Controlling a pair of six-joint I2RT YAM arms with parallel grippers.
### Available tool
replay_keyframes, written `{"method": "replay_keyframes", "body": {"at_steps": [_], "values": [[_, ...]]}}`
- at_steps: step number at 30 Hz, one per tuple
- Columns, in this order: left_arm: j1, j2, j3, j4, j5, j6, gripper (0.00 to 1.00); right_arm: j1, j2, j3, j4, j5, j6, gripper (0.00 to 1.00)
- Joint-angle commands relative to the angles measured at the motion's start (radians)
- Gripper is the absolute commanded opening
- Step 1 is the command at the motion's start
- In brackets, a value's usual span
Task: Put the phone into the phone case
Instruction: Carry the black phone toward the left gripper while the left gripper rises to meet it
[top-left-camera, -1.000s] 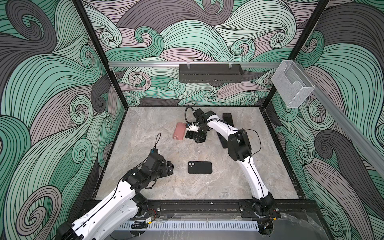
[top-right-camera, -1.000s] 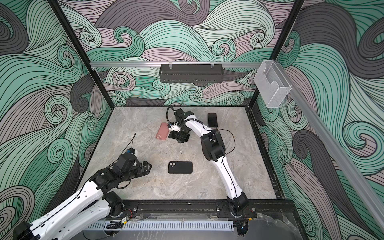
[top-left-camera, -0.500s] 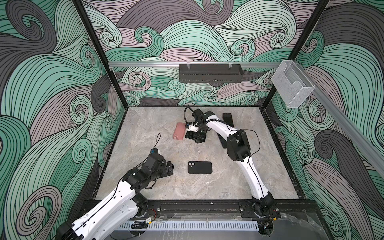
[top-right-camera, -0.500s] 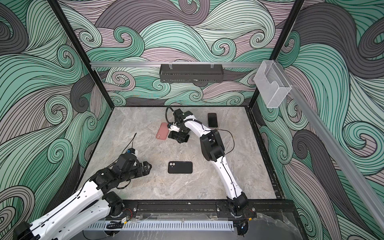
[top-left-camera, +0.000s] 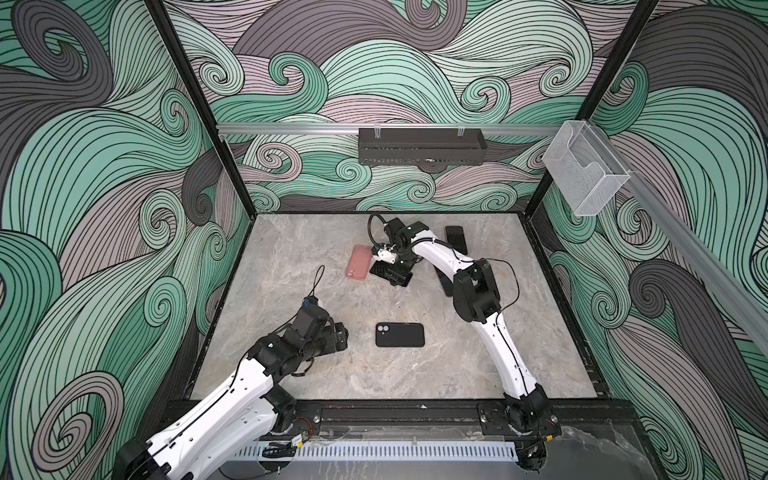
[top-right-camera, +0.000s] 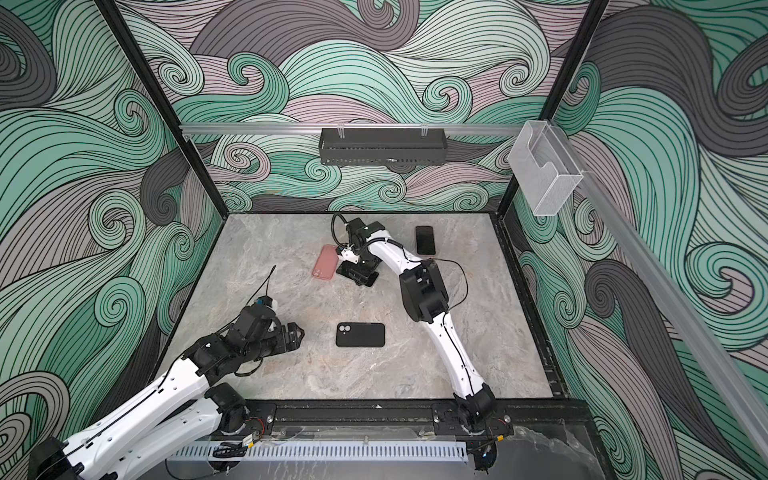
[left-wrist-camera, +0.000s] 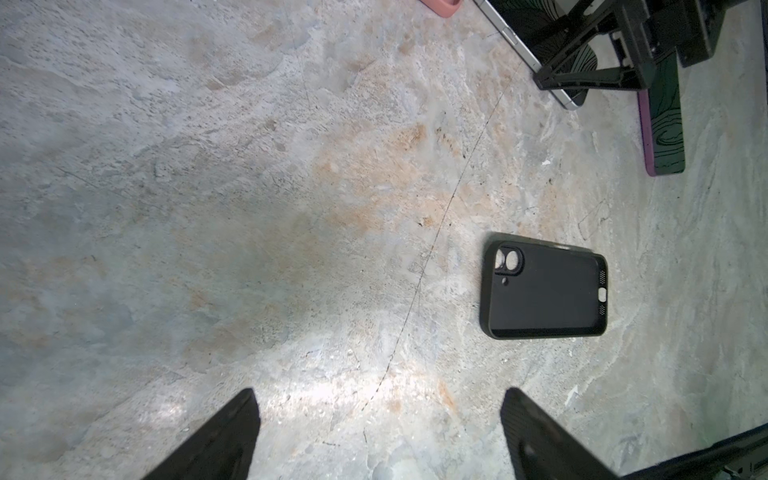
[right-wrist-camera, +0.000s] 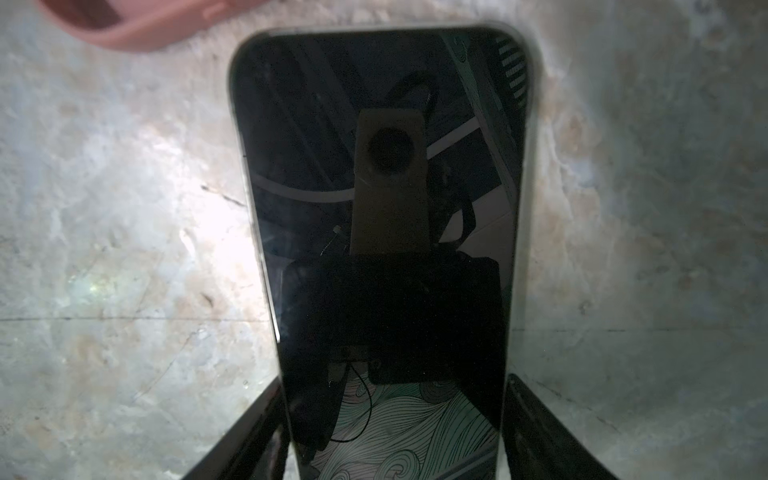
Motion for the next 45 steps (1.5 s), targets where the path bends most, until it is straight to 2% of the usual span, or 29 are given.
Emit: {"method": "replay_keyframes", "body": {"at_steps": [1, 8, 22, 30, 39, 45], "values": [[0.005, 0.007, 0.029, 0.019, 0.014, 0.005, 0.92, 0.006, 0.018, -0.036, -0.066, -0.022, 0.051, 0.43], [0.004, 0.016, 0.023, 0.064, 0.027, -0.010, 0.92, 0.009, -0.073, -0.114, -0.062, -0.105, 0.114, 0.19], [0.008, 0.128, 0.092, 0.128, 0.023, -0.039, 0.88, 0.031, -0.407, -0.449, 0.189, -0.190, 0.212, 0.02], [0.029, 0.183, 0.149, 0.203, 0.092, -0.056, 0.86, 0.031, -0.573, -0.622, 0.299, -0.226, 0.259, 0.00], [0.101, 0.189, 0.174, 0.362, 0.310, -0.099, 0.86, 0.047, -0.769, -0.828, 0.427, -0.268, 0.332, 0.00], [0.128, 0.225, 0.191, 0.457, 0.418, -0.127, 0.81, 0.083, -0.886, -0.941, 0.502, -0.254, 0.377, 0.00]]}}
